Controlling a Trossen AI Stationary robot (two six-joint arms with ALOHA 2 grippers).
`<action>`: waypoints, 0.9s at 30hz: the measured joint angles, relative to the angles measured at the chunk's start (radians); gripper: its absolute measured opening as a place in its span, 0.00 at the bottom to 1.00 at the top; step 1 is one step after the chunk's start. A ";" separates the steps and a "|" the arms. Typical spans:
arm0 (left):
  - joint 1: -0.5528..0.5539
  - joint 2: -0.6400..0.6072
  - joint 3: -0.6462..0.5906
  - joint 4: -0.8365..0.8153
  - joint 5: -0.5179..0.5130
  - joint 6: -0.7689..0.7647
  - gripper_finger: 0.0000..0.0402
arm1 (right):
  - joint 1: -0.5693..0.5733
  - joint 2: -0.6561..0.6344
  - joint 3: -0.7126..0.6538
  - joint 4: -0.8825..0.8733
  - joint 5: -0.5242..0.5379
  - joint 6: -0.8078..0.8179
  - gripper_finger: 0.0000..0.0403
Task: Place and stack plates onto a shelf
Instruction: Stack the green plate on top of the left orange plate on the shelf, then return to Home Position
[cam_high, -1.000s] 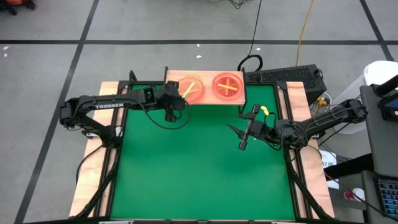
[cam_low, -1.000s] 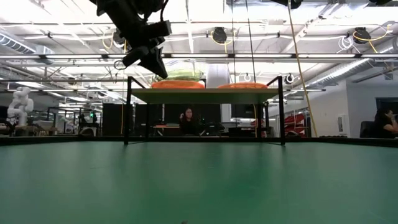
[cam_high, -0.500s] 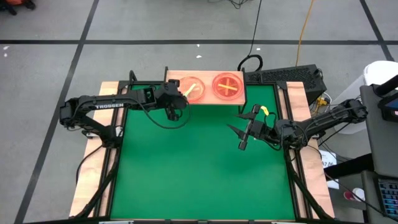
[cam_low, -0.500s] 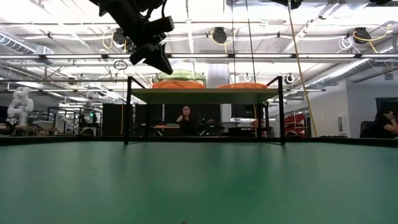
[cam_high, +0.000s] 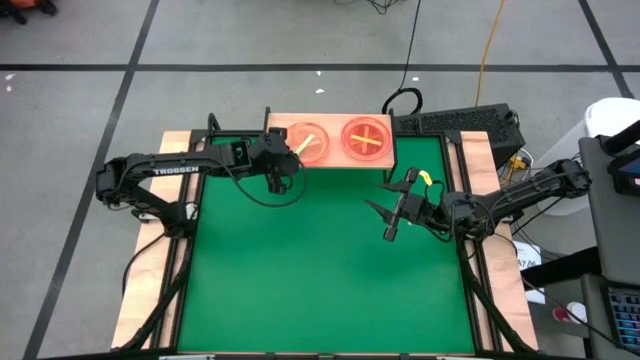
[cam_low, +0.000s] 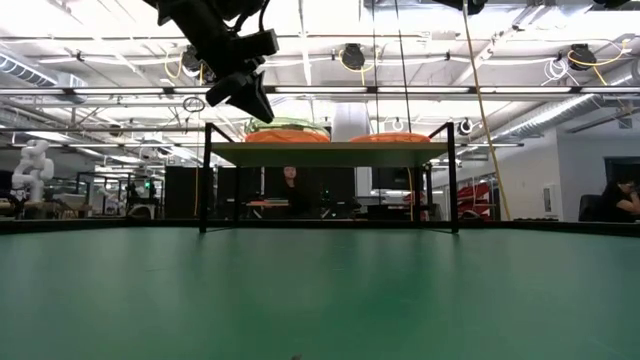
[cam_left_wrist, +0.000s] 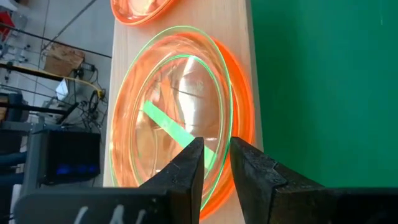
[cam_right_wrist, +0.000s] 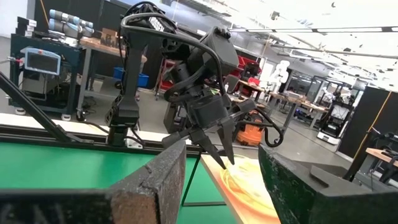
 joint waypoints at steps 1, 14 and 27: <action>-0.002 0.000 0.000 0.000 0.000 -0.001 0.21 | 0.000 0.000 0.000 -0.002 0.000 0.000 0.45; -0.003 -0.020 0.000 -0.091 0.000 -0.029 0.21 | 0.000 0.000 0.000 -0.035 0.000 0.000 0.45; -0.022 -0.357 0.000 -0.131 0.067 -0.226 0.21 | 0.025 -0.026 0.000 -0.149 0.076 -0.033 0.45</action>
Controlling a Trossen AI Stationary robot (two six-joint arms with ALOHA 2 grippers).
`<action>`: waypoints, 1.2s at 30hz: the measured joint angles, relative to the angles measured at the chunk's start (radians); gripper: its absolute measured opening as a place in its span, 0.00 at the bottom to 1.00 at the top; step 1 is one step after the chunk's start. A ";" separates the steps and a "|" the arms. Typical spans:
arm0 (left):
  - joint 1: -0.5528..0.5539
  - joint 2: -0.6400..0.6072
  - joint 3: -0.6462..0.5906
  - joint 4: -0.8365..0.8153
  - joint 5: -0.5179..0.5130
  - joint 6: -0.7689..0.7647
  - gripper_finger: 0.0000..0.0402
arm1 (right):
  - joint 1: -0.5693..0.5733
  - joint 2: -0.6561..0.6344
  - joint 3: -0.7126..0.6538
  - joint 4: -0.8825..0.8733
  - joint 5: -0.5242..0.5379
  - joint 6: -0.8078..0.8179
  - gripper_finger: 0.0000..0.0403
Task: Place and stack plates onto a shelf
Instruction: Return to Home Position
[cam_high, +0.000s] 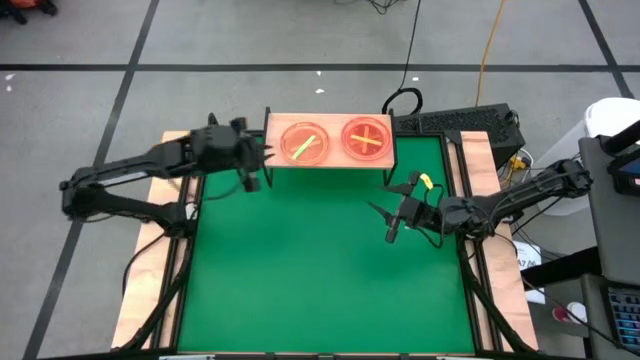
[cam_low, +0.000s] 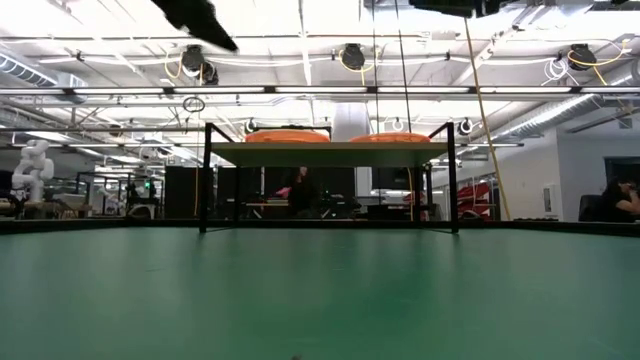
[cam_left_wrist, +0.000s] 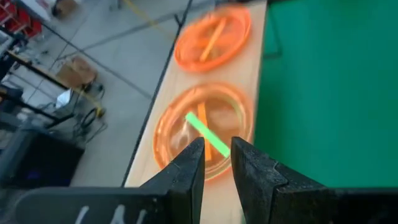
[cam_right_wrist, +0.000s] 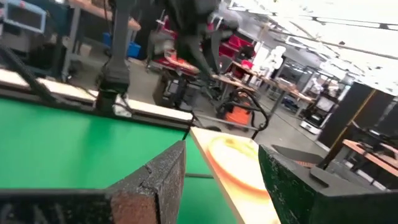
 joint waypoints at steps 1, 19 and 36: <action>-0.002 -0.033 0.000 -0.010 0.014 -0.015 0.21 | 0.002 -0.015 0.000 -0.026 -0.001 0.011 0.45; -0.103 -0.519 -0.332 0.120 0.094 -0.201 0.21 | -0.008 -0.417 -0.384 0.288 -0.179 -0.001 0.45; -0.113 -0.799 -0.698 0.470 0.148 -0.309 0.21 | -0.064 -0.639 -0.370 -0.096 -0.180 0.107 0.45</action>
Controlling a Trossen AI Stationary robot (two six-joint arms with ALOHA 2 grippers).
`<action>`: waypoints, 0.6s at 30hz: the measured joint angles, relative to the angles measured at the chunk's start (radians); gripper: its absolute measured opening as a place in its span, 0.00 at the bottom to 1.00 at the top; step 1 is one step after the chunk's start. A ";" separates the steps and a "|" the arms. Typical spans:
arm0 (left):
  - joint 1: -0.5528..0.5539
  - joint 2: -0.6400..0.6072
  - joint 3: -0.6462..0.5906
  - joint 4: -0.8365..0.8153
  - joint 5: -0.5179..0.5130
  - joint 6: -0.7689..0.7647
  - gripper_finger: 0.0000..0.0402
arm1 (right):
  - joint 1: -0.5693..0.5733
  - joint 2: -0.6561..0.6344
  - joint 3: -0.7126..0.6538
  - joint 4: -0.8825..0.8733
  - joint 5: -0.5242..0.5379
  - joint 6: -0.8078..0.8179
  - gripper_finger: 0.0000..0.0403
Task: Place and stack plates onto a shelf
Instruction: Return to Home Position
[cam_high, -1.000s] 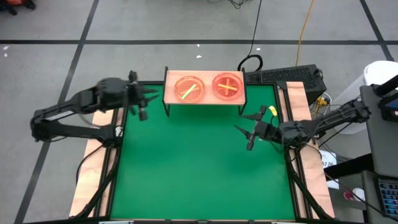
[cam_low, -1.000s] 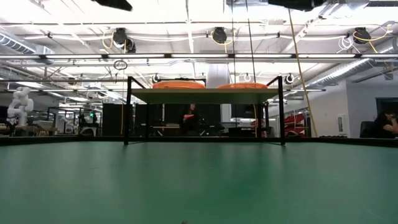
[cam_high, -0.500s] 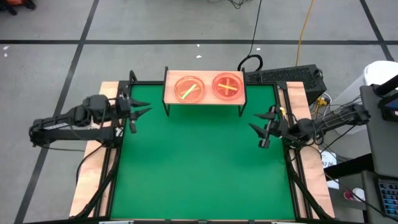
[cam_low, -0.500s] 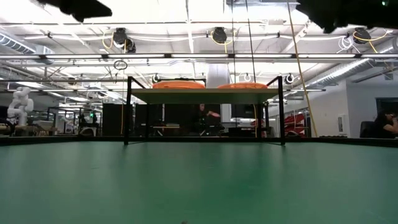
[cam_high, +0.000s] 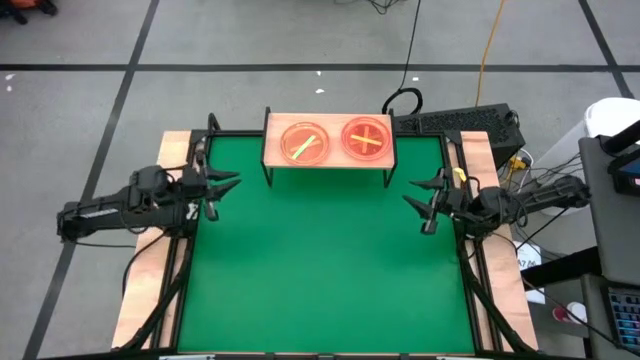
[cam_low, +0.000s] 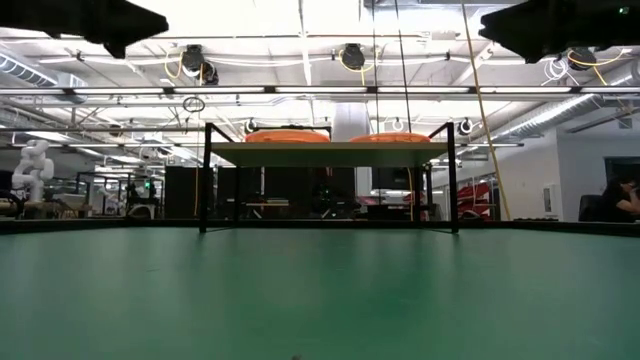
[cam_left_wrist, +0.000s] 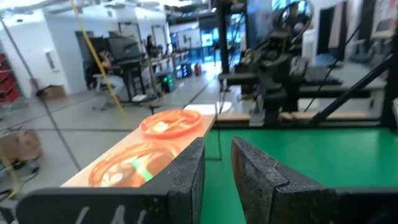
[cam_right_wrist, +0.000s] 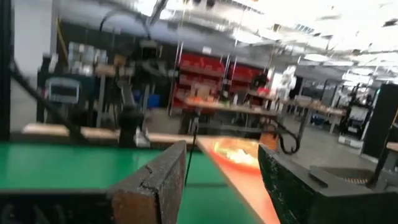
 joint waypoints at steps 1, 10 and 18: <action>0.000 -0.013 0.000 -0.001 0.012 -0.005 0.21 | 0.000 -0.011 0.014 -0.049 0.000 0.006 0.44; 0.000 -0.112 0.000 -0.070 0.051 -0.016 0.21 | 0.000 -0.155 0.000 -0.185 -0.003 -0.007 0.32; 0.001 -0.156 0.000 -0.152 0.056 -0.007 0.21 | 0.000 -0.328 -0.036 -0.268 -0.004 -0.006 0.23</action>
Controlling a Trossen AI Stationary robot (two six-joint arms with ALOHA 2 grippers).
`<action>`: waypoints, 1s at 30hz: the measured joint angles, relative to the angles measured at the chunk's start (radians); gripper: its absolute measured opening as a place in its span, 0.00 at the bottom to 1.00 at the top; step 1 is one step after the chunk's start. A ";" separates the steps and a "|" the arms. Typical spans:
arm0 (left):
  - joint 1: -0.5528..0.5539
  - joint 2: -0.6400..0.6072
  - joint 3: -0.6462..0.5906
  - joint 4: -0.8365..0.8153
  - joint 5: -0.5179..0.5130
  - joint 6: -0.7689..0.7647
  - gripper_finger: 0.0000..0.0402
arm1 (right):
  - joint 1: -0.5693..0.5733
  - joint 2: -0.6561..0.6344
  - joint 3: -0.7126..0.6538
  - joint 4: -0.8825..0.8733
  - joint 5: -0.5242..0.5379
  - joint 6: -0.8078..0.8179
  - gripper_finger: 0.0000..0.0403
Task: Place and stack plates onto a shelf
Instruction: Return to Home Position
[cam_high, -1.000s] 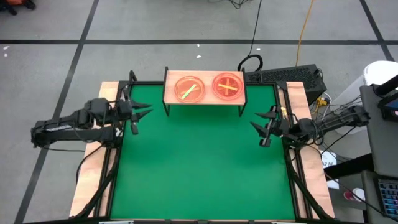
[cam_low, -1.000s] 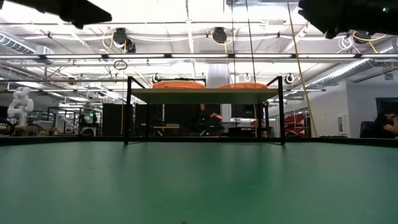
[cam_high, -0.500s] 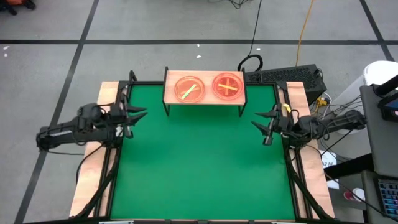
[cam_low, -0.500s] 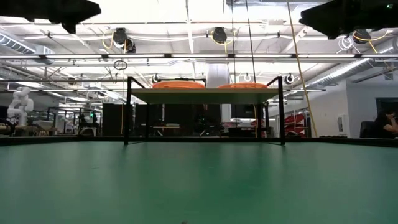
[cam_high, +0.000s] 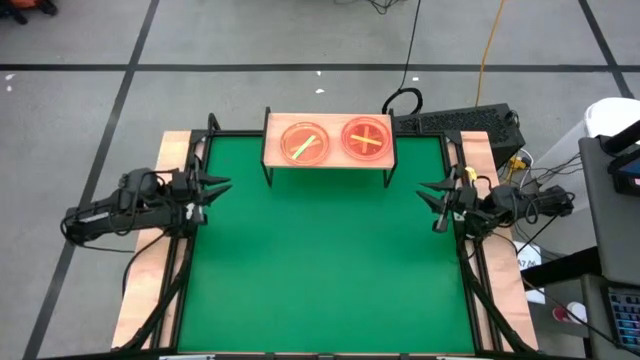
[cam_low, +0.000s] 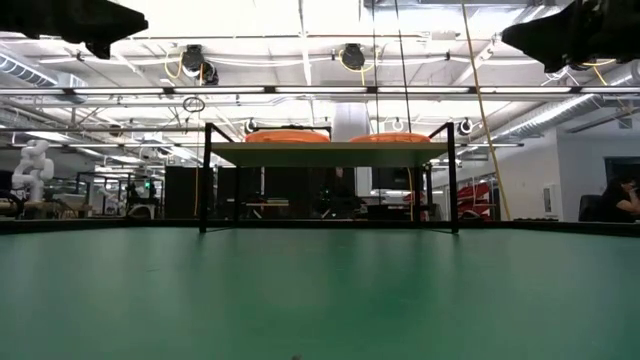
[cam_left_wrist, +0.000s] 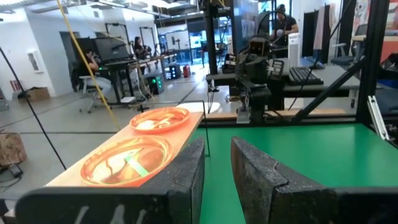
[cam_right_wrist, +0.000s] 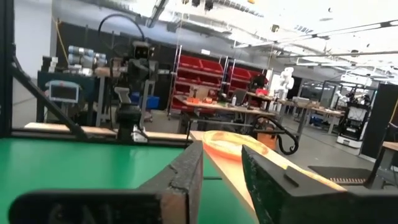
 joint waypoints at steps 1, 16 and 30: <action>0.000 -0.003 0.000 -0.008 0.000 0.002 0.21 | 0.000 -0.015 -0.008 0.001 0.000 -0.002 0.22; 0.000 -0.060 -0.189 0.132 0.018 -0.011 0.21 | 0.000 -0.013 -0.033 0.000 -0.003 -0.021 0.15; 0.000 -0.101 -0.311 0.222 0.019 -0.038 0.21 | 0.000 -0.013 -0.046 -0.056 -0.001 0.013 0.15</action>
